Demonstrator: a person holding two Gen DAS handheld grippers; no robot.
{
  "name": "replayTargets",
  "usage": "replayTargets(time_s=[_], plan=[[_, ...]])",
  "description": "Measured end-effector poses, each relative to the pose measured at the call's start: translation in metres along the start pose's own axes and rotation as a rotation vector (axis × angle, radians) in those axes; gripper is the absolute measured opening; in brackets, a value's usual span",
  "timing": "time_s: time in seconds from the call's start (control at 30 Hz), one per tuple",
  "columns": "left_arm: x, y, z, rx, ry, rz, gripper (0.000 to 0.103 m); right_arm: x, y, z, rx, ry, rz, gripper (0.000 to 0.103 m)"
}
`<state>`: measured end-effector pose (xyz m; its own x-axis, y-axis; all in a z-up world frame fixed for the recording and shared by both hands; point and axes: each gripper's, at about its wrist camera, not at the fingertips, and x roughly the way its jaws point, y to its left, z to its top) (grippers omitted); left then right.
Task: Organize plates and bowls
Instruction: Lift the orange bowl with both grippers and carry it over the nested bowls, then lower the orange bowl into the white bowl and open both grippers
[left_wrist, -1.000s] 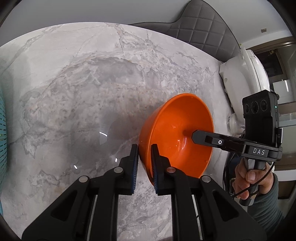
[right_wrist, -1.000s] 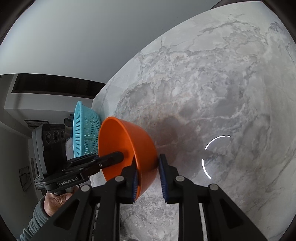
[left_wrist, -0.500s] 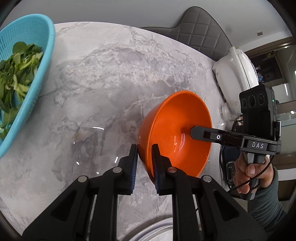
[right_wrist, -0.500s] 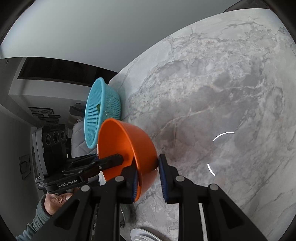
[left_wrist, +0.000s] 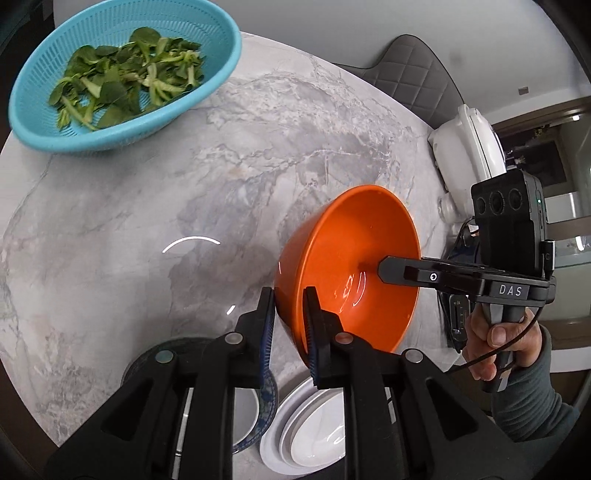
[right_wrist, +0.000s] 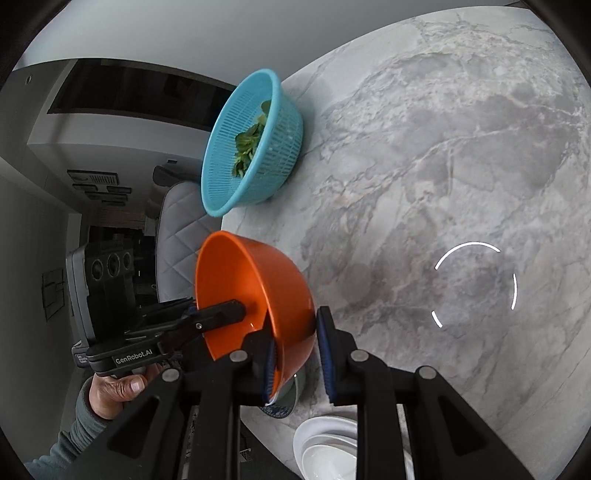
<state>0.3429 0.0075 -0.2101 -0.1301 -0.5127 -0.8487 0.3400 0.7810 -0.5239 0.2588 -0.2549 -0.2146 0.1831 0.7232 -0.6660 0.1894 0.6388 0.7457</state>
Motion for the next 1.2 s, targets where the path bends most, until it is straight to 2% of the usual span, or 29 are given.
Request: replayTargets(time_s=[0.3,0.53,0.8,1.2], plan=[[-0.045,0.045,-0.06,-0.067,-0.035,-0.003,0.015,0.049,0.042,-0.022,-0.051,0.08,0.011,0.023],[-0.058,0.078,-0.103,-0.135,-0.034,-0.023,0.015,0.079,0.066,-0.046,-0.084,0.14,-0.005,0.023],[-0.042,0.102,-0.134,-0.178,-0.006,-0.043,0.015,0.102,0.072,-0.072,-0.076,0.176,-0.051,0.023],[-0.012,0.109,-0.143,-0.184,0.025,-0.036,0.015,0.12,0.066,-0.085,-0.067,0.186,-0.121,0.023]])
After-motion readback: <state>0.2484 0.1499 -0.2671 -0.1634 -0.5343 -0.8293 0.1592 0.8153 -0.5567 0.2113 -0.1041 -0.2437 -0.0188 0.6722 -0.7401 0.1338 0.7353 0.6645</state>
